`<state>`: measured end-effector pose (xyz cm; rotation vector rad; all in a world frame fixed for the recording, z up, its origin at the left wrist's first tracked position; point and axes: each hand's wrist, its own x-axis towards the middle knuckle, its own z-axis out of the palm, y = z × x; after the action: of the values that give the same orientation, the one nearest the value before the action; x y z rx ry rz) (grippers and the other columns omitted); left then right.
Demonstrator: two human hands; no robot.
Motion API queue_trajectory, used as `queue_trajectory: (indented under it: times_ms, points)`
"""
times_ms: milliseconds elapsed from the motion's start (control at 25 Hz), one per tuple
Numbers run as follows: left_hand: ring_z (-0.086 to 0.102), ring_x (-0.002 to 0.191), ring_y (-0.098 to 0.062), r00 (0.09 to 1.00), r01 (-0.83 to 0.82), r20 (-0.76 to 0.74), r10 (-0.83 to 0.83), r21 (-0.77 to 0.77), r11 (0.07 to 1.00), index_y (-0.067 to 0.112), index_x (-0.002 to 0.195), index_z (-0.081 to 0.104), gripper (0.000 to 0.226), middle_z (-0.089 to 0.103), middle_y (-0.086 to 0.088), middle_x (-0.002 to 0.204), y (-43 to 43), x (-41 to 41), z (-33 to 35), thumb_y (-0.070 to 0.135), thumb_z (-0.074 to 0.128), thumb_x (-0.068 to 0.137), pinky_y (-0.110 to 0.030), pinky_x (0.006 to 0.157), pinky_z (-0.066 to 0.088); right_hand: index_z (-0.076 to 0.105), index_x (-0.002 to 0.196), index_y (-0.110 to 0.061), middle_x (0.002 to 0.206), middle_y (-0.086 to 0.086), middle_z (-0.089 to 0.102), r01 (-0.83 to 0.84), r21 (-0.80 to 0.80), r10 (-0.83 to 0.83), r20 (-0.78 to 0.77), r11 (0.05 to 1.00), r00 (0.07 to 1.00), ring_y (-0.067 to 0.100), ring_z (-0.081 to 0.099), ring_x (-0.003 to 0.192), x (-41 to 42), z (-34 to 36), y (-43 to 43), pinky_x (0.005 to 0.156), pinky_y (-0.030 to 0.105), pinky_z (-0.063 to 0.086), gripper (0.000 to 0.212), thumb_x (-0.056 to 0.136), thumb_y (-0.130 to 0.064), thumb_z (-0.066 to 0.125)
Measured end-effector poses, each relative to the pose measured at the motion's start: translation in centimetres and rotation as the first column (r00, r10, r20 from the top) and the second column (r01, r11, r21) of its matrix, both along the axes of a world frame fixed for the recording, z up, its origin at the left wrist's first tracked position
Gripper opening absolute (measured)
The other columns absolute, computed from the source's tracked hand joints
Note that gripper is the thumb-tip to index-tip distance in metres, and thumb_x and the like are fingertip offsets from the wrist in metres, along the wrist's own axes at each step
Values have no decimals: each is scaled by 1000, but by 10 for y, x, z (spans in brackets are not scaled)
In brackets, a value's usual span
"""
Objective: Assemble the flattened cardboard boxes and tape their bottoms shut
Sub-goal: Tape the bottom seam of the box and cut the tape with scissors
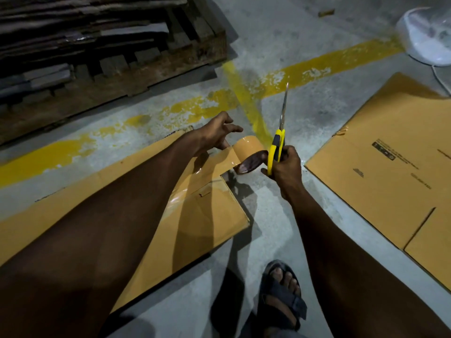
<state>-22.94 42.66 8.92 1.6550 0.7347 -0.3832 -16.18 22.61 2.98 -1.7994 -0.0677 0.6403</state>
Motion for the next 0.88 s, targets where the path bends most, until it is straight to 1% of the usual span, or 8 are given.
queue_trajectory:
  times_ms: [120,200,280,360,520,640,800,880]
  points:
    - [48,80,-30,1000,-29,-12,29,-7,1000,32,106,47,32,46,-23,93,-1,-8,2,21,17,102,-39,86,36,47,95,-18,93,6,54,-135,60,147,-300,989,943,20,61,87,-15,19,-33,82,47,58,22,91,-23,69]
    - [47,80,-29,996,-89,1,89,-38,995,34,104,46,28,44,-19,94,-5,-10,7,24,20,103,-40,86,37,47,96,-21,90,5,49,-298,50,291,-423,953,858,24,55,87,-33,33,-62,89,50,53,24,91,-34,66]
    - [44,72,-29,993,-116,-3,116,-60,991,24,120,46,32,45,-23,94,-9,-10,13,25,19,103,-38,81,37,49,96,-28,83,1,51,-406,69,385,-494,911,780,24,56,83,-49,51,-88,88,48,51,60,61,-64,81]
    - [39,63,-27,993,-116,-11,115,-31,993,21,138,37,41,45,-19,83,-12,-9,17,22,16,102,-35,73,36,52,100,-36,79,-1,52,-449,106,439,-496,887,749,23,56,82,-54,61,-103,84,45,49,88,29,-77,84]
    - [25,54,-20,996,-83,-42,81,-27,996,14,146,33,51,33,-7,67,-13,-7,23,29,15,101,-32,58,26,53,115,-37,86,5,51,-559,140,542,-517,817,663,26,52,88,-55,72,-110,81,42,44,102,28,-79,83]
    - [26,55,-20,994,-94,-55,92,-35,995,17,147,35,54,30,-5,65,-16,-6,25,34,16,100,-32,59,26,40,134,-18,91,7,50,-662,16,577,-507,749,640,23,52,85,-62,69,-108,76,38,43,131,29,-88,74]
    - [28,57,-17,995,-89,-48,89,3,996,17,147,32,51,32,-3,68,-20,-6,28,25,13,101,-28,58,27,49,118,-31,88,5,50,-658,37,571,-535,752,622,23,51,85,-67,64,-108,74,36,42,112,26,-89,73]
    - [29,57,-17,998,-63,-28,63,17,998,15,148,30,49,30,1,72,-19,-7,25,21,14,102,-29,58,28,47,125,-25,88,4,51,-672,7,571,-534,741,623,22,51,83,-66,60,-113,71,33,40,121,27,-90,73]
